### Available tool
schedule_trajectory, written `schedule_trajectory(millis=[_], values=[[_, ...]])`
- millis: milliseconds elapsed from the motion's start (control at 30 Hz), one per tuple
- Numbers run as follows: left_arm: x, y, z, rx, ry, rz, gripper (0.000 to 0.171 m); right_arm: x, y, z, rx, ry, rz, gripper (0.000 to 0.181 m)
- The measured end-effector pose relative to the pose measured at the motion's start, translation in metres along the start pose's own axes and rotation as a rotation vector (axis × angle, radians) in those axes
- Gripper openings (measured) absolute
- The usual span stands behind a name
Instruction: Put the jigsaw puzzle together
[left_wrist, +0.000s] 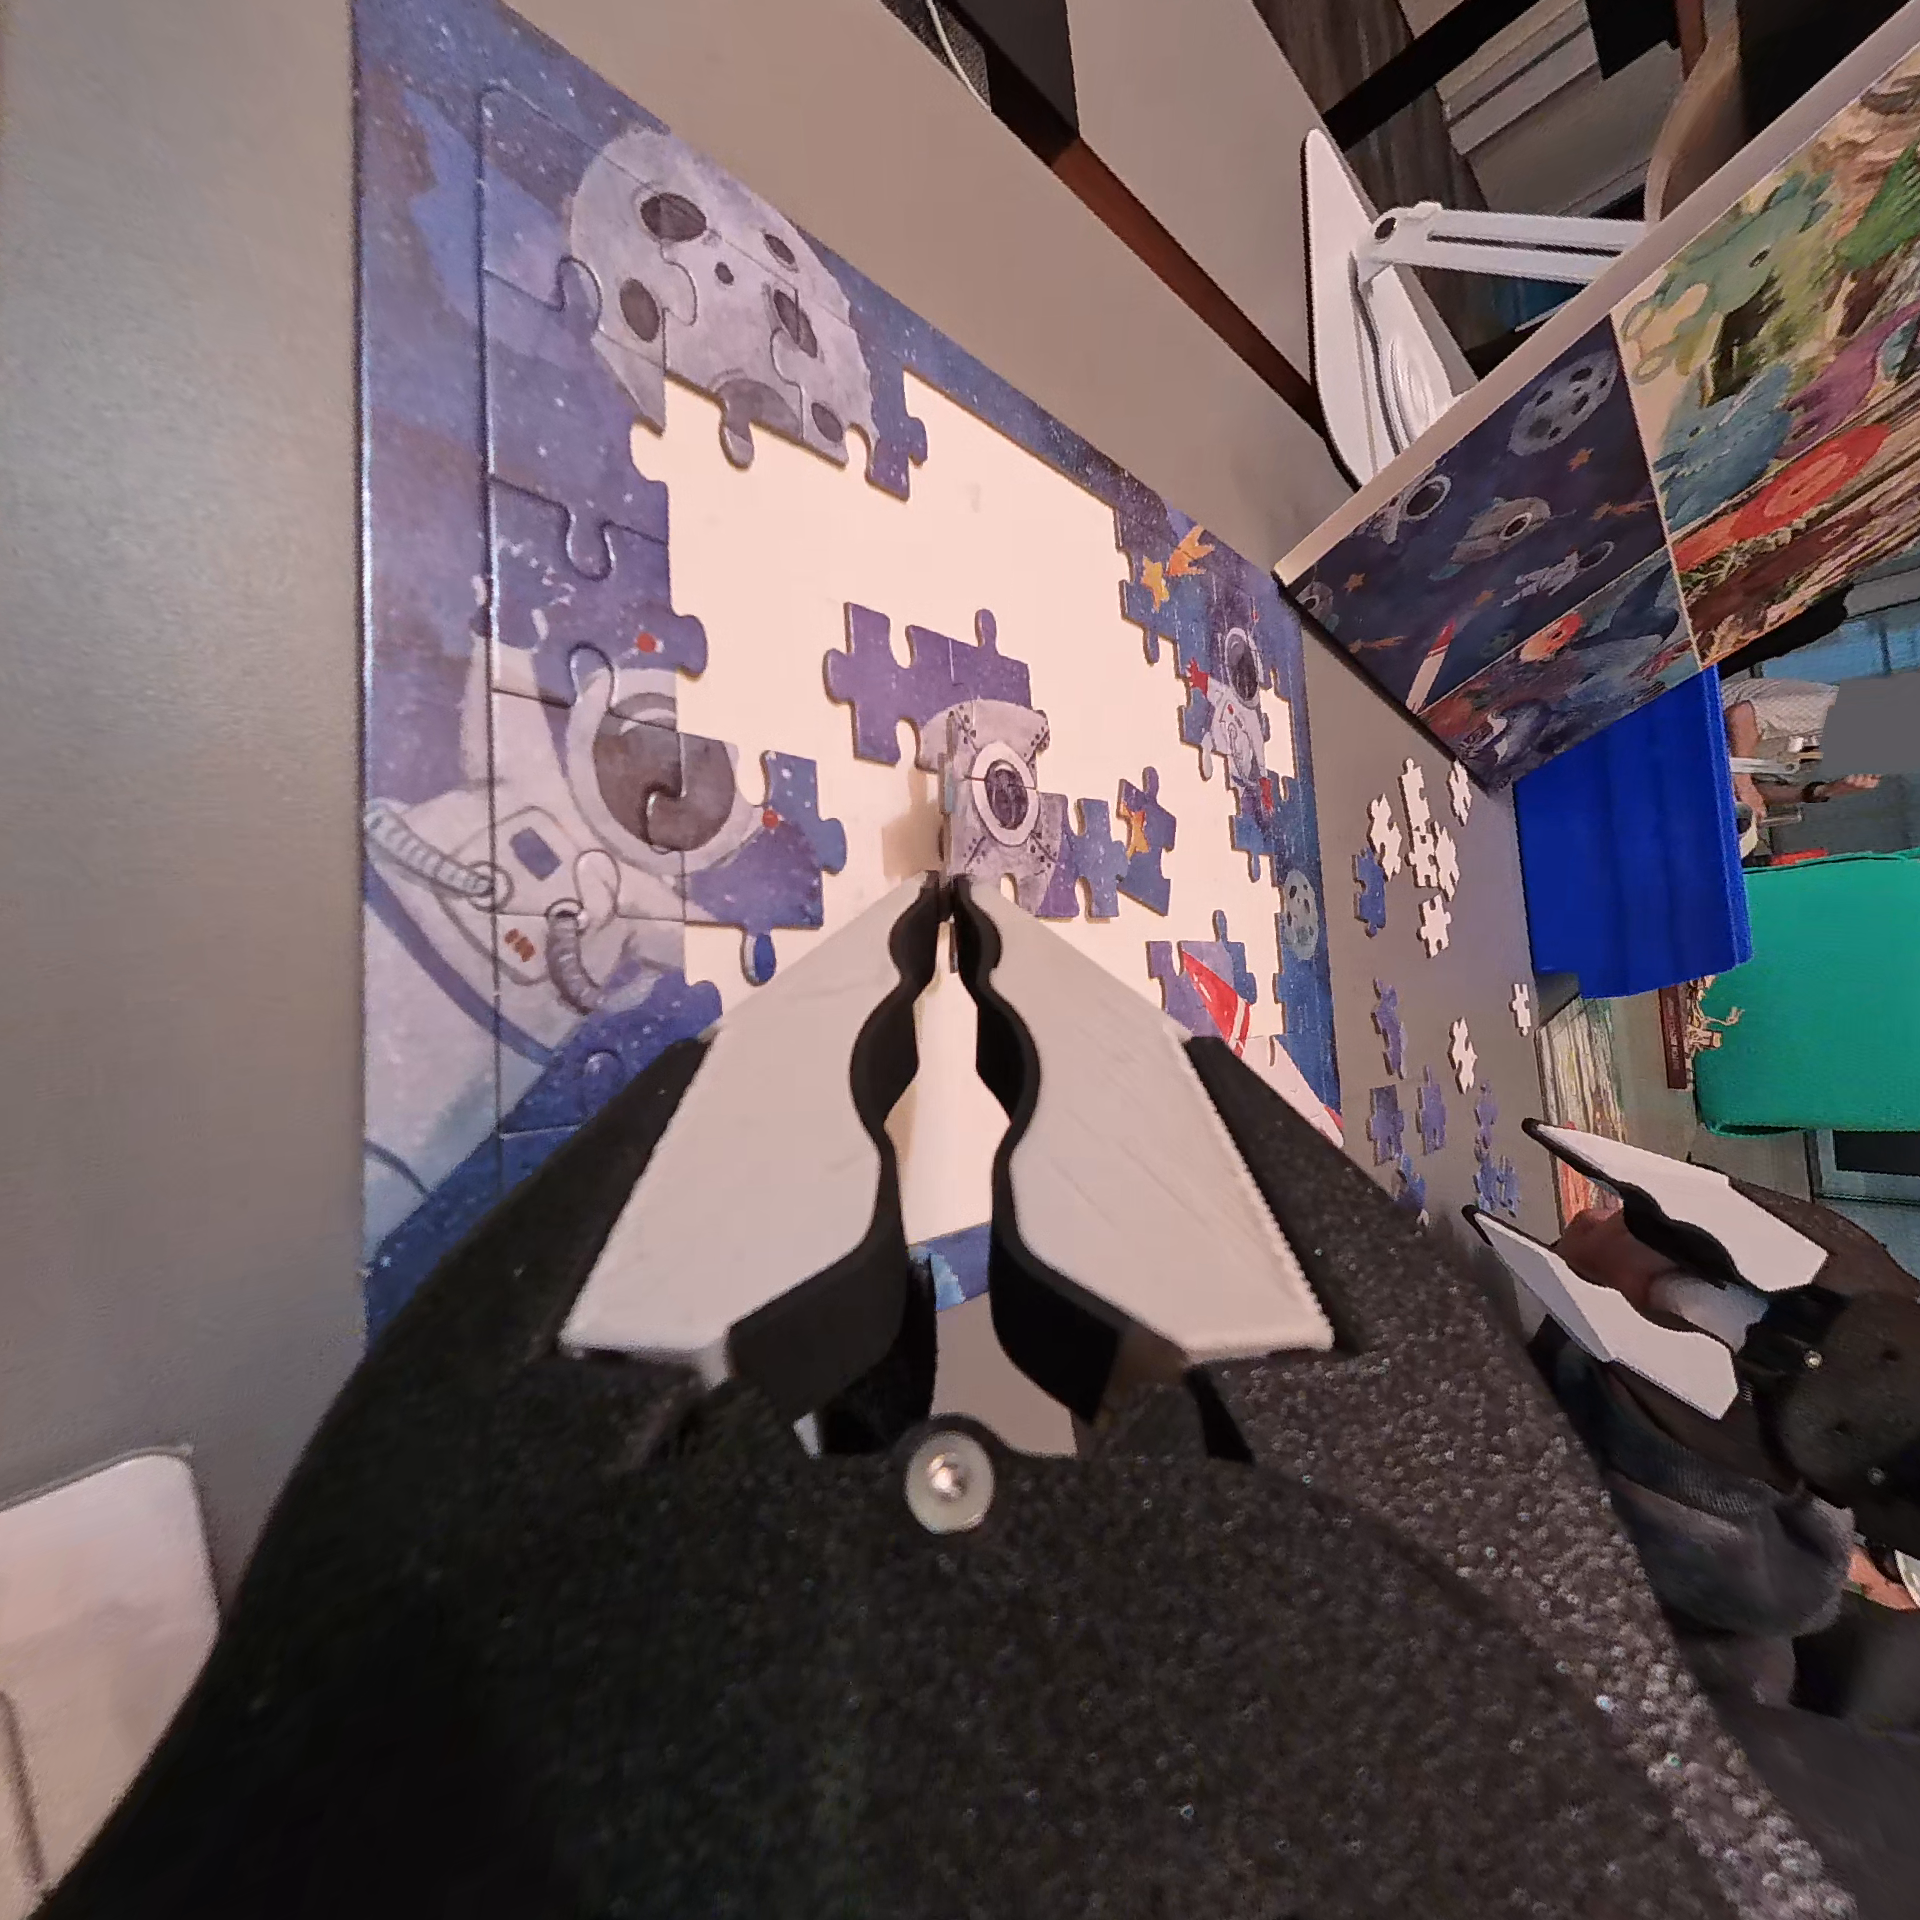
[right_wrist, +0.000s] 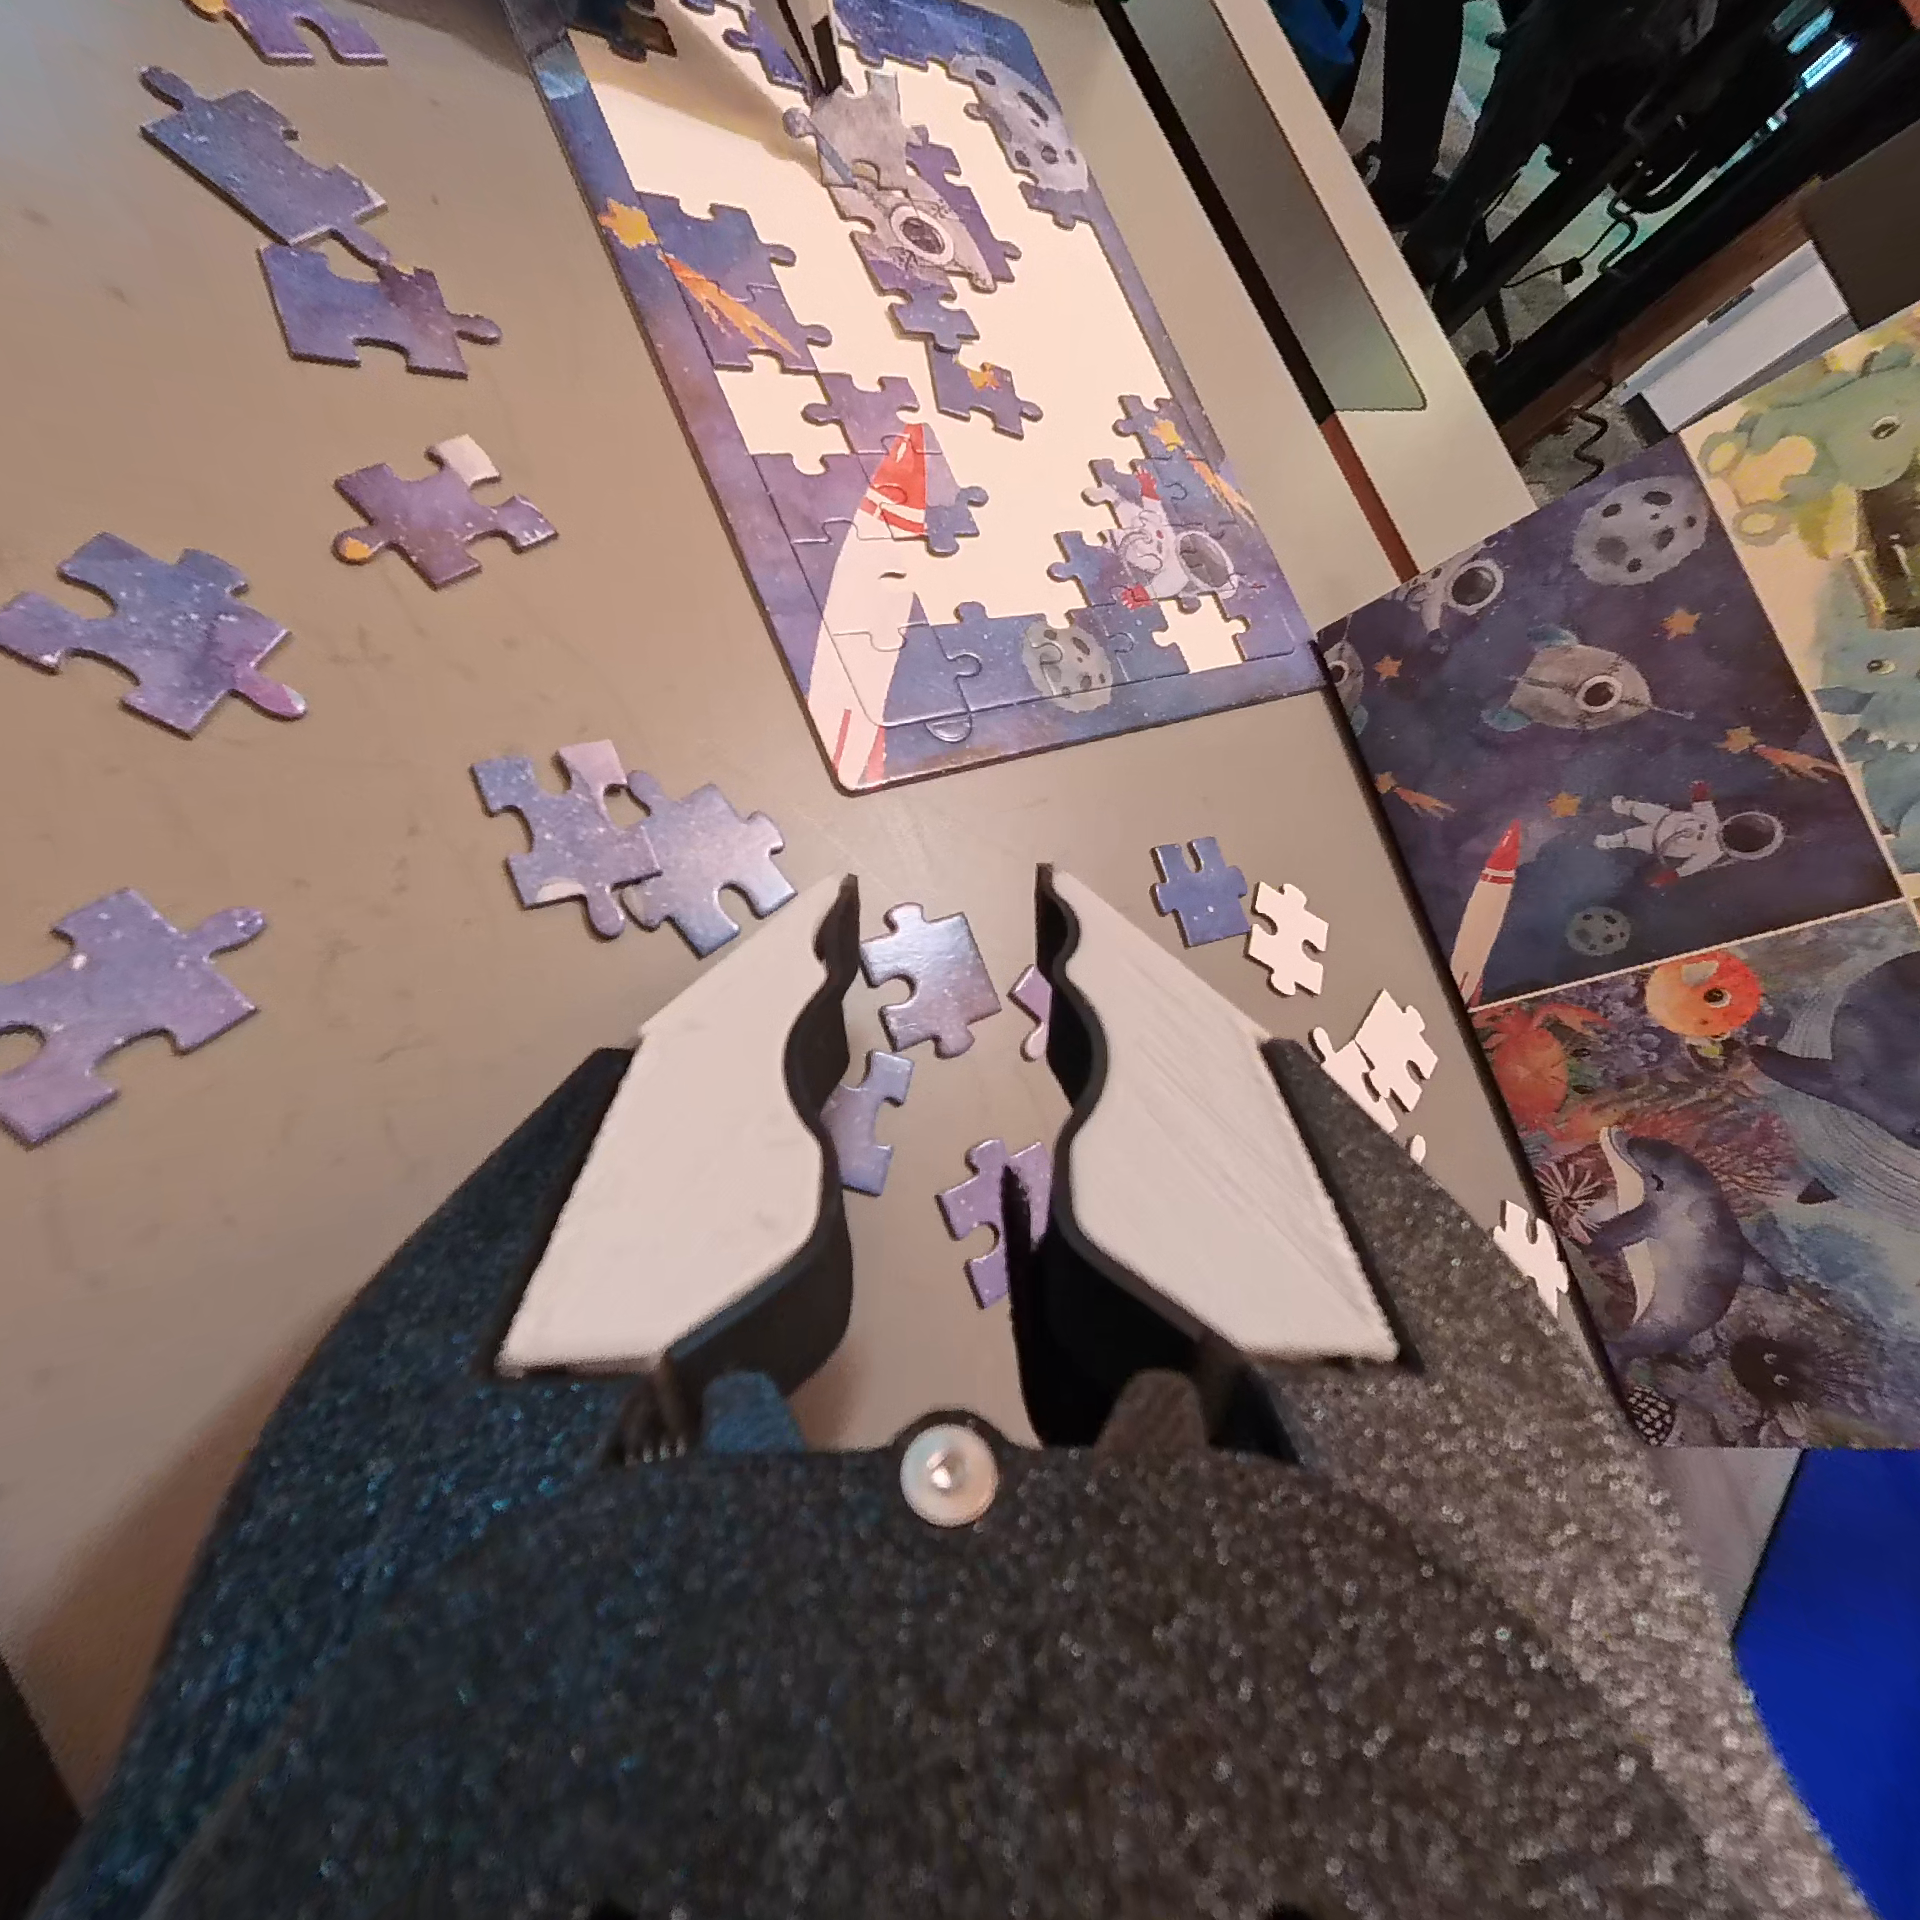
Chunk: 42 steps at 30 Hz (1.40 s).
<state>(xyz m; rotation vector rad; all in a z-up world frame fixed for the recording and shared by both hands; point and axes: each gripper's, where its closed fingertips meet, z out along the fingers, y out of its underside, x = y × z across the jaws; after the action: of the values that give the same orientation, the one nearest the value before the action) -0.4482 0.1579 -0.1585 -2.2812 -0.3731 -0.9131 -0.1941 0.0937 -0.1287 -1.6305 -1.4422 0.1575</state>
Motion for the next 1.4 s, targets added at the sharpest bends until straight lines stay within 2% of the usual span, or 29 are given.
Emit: schedule_trajectory(millis=[900, 1033, 1200, 1400], values=[[-0.0072, 0.0009, 0.0014, -0.01, -0.067, 0.036, 0.004, -0.0033, 0.0035, 0.0024, -0.019, -0.01, -0.013, 0.034], [-0.0069, -0.0022, -0.0003, 0.006, -0.07, 0.035, 0.015, -0.0034, 0.0043, 0.0029, -0.022, -0.011, -0.012, 0.034], [-0.0066, -0.0027, -0.0013, 0.009, -0.076, 0.048, 0.015, -0.0039, 0.0053, 0.0032, -0.026, -0.015, -0.013, 0.034], [0.0016, -0.006, -0.0004, 0.018, -0.126, 0.185, 0.015, -0.0054, 0.0062, 0.0044, -0.031, -0.018, -0.02, 0.034]])
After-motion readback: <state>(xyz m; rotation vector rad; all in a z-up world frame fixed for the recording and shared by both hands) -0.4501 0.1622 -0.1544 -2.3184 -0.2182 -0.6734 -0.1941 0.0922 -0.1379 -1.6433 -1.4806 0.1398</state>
